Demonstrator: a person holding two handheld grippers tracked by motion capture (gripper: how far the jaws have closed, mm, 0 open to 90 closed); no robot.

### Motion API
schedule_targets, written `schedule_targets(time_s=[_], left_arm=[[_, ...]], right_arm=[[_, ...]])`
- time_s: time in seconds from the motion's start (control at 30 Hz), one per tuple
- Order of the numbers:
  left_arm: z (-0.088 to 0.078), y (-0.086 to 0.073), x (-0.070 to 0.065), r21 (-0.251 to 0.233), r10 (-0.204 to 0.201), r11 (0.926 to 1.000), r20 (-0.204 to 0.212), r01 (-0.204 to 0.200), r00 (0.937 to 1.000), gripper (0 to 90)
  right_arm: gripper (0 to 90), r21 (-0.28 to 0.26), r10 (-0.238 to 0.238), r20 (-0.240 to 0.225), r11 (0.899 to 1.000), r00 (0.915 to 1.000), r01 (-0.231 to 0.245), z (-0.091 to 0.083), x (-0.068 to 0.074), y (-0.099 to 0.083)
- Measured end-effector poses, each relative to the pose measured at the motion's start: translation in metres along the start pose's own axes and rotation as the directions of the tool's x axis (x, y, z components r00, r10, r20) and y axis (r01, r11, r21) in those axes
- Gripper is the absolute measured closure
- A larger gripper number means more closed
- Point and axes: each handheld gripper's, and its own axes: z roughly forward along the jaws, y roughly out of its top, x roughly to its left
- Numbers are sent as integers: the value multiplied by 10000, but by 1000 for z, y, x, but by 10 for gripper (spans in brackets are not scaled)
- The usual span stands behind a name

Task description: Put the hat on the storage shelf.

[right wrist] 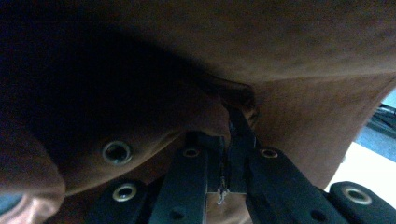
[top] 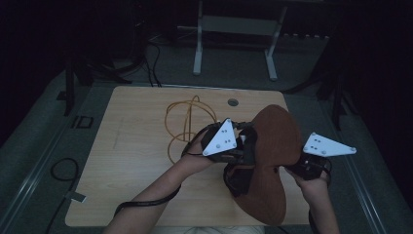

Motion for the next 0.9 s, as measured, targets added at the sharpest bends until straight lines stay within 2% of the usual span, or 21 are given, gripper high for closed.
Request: schedule_targets(time_s=[0.2, 0.33, 0.5, 0.67, 0.77, 0.8, 0.83, 0.9], left_arm=[[-11, 2, 6, 127, -164, 9998, -402, 169, 9991, 354], [-23, 3, 11, 129, -374, 9992, -620, 382, 9974, 349], [-44, 6, 13, 194, -663, 9975, -807, 681, 9945, 335], [-69, 6, 11, 551, -633, 9961, -1052, 694, 9924, 329], [-84, 1, 12, 715, -868, 9928, -1275, 964, 9880, 309], [-91, -3, 12, 821, -932, 9909, -1513, 1065, 9841, 296], [-97, -7, 12, 802, -974, 9906, -1577, 1110, 9827, 284], [-108, -15, 12, 836, -1115, 9880, -1936, 1296, 9747, 266]], right_arm=[[878, -580, 282, 403, 9980, 9988, -258, -15, -9, 5], [877, -810, 325, 734, 9964, 9968, -265, -20, -12, 10], [877, -976, 498, 1041, 9944, 9933, -396, -19, -22, 16], [877, -1113, 562, 1209, 9929, 9911, -427, -9, -35, 26], [877, -1080, 484, 1239, 9935, 9911, -350, -2, -39, 34], [877, -1071, 450, 1271, 9938, 9909, -314, 1, -40, 37], [877, -1085, 424, 1289, 9937, 9908, -284, 5, -42, 41], [877, -1089, 398, 1266, 9937, 9912, -259, 12, -45, 47]])
